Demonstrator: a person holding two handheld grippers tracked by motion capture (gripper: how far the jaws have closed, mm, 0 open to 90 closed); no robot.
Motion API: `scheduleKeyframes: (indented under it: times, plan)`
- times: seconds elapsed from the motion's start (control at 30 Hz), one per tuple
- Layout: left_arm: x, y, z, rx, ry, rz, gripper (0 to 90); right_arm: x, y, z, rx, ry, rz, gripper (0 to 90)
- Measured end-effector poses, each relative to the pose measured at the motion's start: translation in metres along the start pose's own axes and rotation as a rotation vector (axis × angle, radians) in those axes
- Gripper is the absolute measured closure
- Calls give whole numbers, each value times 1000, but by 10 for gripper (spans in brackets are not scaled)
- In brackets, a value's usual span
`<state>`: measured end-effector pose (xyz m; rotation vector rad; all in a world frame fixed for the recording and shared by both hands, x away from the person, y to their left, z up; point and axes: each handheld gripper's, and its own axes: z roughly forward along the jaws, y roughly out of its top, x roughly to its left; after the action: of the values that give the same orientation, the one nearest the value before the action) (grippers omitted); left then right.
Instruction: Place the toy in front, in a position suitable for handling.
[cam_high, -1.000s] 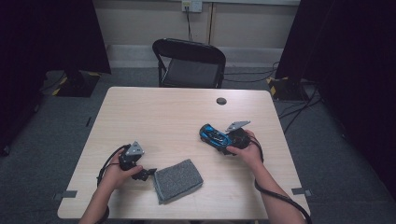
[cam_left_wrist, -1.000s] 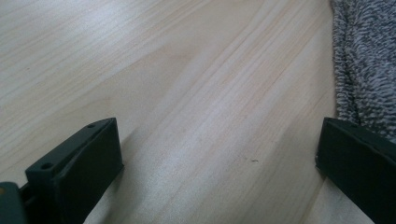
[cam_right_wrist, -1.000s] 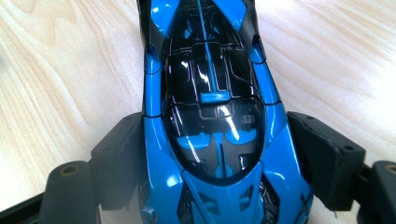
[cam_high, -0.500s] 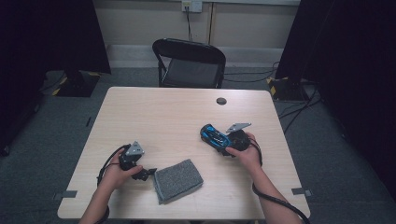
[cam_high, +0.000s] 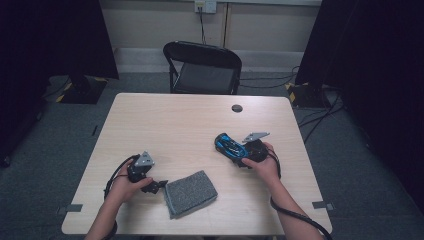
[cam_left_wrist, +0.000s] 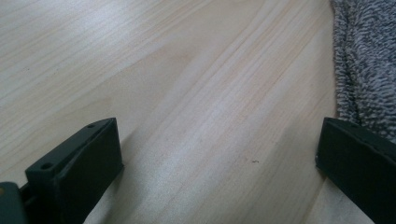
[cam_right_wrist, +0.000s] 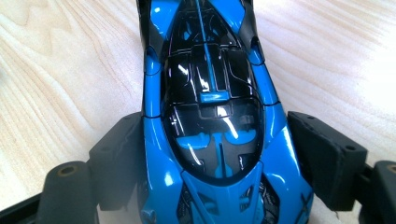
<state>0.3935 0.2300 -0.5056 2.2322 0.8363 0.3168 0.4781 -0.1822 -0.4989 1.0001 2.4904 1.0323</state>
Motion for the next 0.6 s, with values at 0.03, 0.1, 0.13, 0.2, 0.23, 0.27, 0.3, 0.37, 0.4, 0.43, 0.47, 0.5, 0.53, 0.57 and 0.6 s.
scheduleKeyframes:
  times: [0.03,0.1,0.13,0.2,0.23,0.27,0.3,0.37,0.4,0.43,0.47,0.5,0.53,0.57,0.6]
  plan:
    - [0,0,0,0,0,1,0,0,0,0,-3,2,-1,214]
    - [0,0,0,0,0,-2,0,-1,0,0,-9,8,2,197]
    - [0,0,0,0,1,1,0,-1,1,-1,-10,12,-2,197]
    - [0,0,0,0,0,0,0,-2,2,-1,-23,16,-13,192]
    - [0,0,0,1,1,1,0,-2,3,-1,-18,15,-16,190]
    - [0,0,0,0,1,1,0,-3,4,-1,-13,12,-19,173]
    - [0,0,0,1,1,1,0,-4,5,-1,-15,13,-21,172]
    - [0,0,0,0,0,0,0,-5,8,1,-11,25,-26,165]
    - [0,0,0,0,0,1,0,-6,9,3,-16,35,-26,165]
    - [0,0,0,0,0,0,0,-6,10,4,-22,46,-24,165]
    - [0,0,0,0,-1,-1,0,-6,12,6,-24,50,-21,165]
    - [0,0,0,0,0,1,0,-6,13,7,-21,52,-24,165]
    - [0,0,0,0,0,1,0,-5,15,9,-21,58,-28,165]
    - [0,0,0,1,0,0,0,-5,17,11,-19,59,-31,165]
    - [0,0,0,1,-1,-2,0,-5,18,13,-9,54,-35,165]
